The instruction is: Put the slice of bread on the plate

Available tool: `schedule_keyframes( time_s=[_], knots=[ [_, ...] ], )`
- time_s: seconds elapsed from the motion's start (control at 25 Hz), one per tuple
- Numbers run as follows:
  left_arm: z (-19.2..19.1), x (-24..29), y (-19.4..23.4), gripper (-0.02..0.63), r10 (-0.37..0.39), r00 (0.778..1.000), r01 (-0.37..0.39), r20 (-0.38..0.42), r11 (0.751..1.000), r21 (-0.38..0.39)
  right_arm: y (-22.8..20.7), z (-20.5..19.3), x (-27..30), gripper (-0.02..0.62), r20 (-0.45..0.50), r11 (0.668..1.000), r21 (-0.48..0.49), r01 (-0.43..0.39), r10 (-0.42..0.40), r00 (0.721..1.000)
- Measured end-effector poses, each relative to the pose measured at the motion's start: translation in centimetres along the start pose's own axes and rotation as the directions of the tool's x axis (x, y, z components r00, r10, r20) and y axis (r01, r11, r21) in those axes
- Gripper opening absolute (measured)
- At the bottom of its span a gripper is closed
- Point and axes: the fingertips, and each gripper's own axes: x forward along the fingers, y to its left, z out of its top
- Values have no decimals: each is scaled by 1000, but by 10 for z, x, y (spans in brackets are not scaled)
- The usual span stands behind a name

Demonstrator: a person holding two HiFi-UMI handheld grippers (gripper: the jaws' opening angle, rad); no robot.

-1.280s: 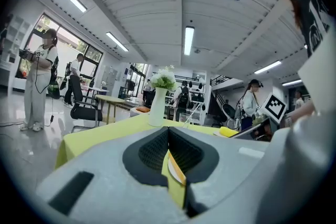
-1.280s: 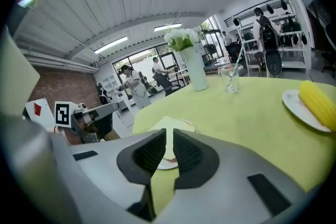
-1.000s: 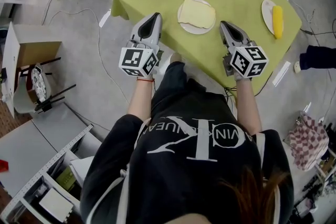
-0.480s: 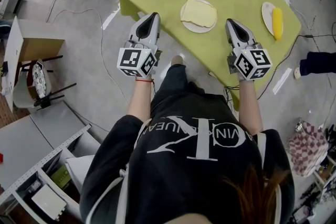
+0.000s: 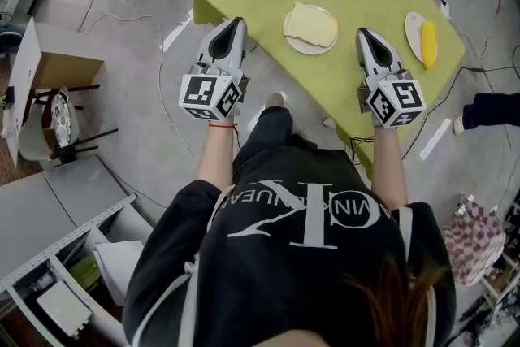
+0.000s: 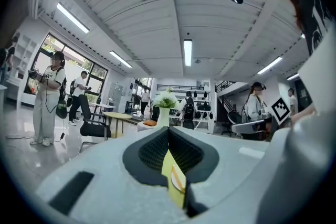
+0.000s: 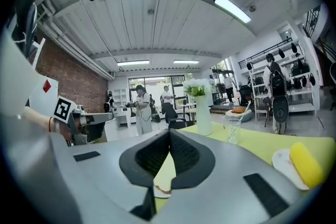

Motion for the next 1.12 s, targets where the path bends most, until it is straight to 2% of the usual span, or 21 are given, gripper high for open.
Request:
schedule_keyframes(
  time_s=[0.4, 1.12],
  knots=[
    [24, -8, -2, 9, 28, 998, -29, 52, 999, 32, 3, 22, -8, 2, 70, 999, -48, -4, 8, 997],
    [47, -7, 6, 9, 66, 995, -71, 70, 995, 73, 8, 34, 1, 2, 118, 997, -70, -33, 41, 992]
  ],
)
